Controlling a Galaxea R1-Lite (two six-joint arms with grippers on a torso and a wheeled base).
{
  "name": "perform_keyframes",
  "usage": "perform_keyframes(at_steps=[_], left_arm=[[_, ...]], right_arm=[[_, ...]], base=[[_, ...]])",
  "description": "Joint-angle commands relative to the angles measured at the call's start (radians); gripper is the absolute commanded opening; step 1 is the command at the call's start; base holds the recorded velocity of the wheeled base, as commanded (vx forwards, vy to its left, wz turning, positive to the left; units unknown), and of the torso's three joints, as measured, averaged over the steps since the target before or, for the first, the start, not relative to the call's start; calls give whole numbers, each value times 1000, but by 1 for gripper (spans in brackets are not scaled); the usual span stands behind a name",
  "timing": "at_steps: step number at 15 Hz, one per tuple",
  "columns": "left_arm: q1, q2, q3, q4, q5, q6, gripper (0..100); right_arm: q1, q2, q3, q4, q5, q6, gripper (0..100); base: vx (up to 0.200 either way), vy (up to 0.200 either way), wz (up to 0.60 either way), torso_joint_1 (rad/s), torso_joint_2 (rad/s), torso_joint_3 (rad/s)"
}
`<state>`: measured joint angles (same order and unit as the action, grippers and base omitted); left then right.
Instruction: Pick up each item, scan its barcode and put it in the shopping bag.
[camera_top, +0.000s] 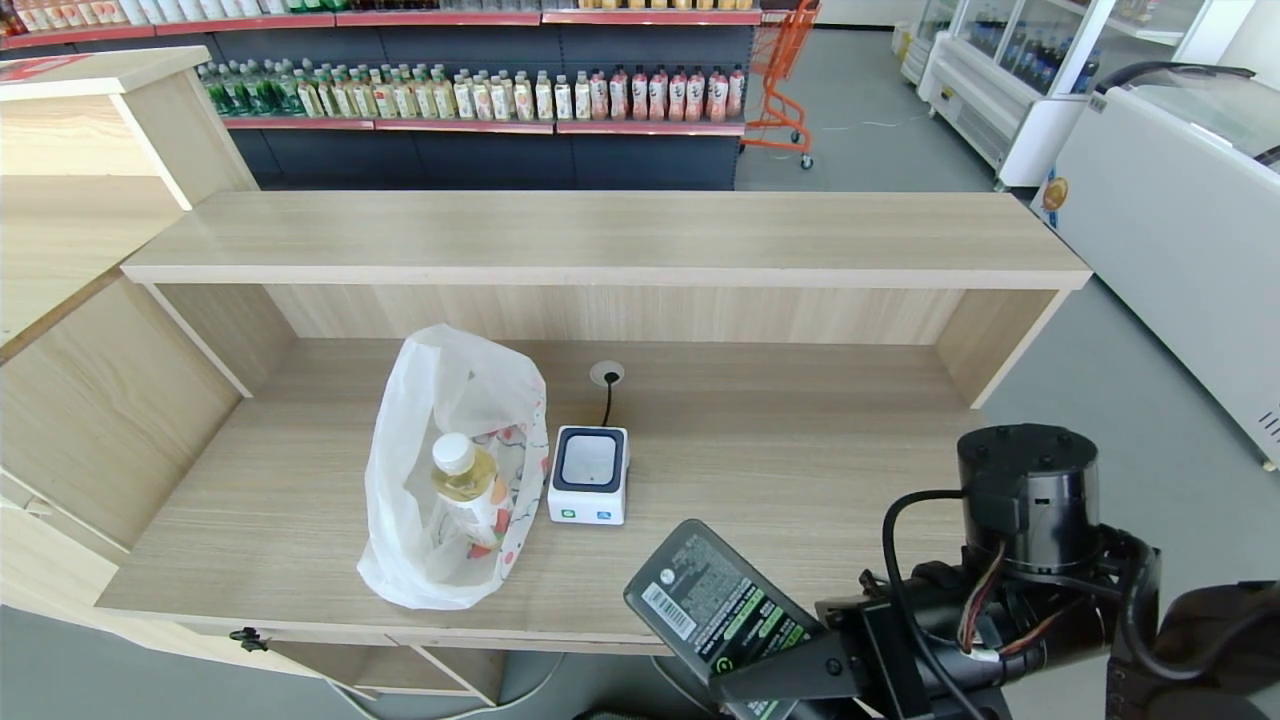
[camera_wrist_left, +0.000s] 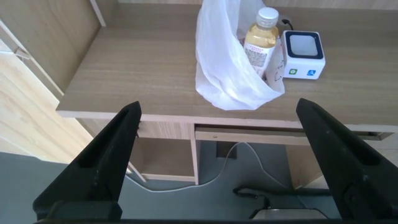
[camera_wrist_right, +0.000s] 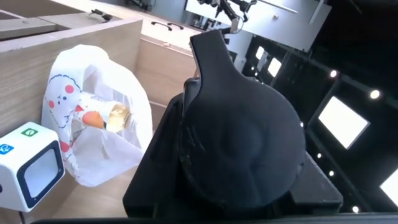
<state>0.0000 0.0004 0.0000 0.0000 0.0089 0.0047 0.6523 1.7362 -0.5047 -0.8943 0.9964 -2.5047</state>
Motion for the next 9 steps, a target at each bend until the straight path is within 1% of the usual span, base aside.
perform_keyframes(at_steps=[1,4,5,6,7,8,9], left_arm=[[0,0,0,0,0,0,100],[0,0,0,0,0,0,100],[0,0,0,0,0,0,100],[0,0,0,0,0,0,100],[0,0,0,0,0,0,100],[0,0,0,0,0,0,100],[0,0,0,0,0,0,100]], right_arm=[[0,2,0,0,-4,0,0],[0,-6,0,3,-5,7,0],[-7,-30,-12,38,-28,58,0],[-25,-99,-25,94,-127,179,0],[-43,-142,-23,126,-183,279,0],[-66,-222,-17,169,-324,543,0],[-63,-237,-17,161,-429,715,0]], base=[[0,0,0,0,0,0],[0,0,0,0,0,0],[0,0,0,0,0,0],[0,0,0,0,0,0],[0,0,0,0,0,0],[0,0,0,0,0,0],[0,0,0,0,0,0]])
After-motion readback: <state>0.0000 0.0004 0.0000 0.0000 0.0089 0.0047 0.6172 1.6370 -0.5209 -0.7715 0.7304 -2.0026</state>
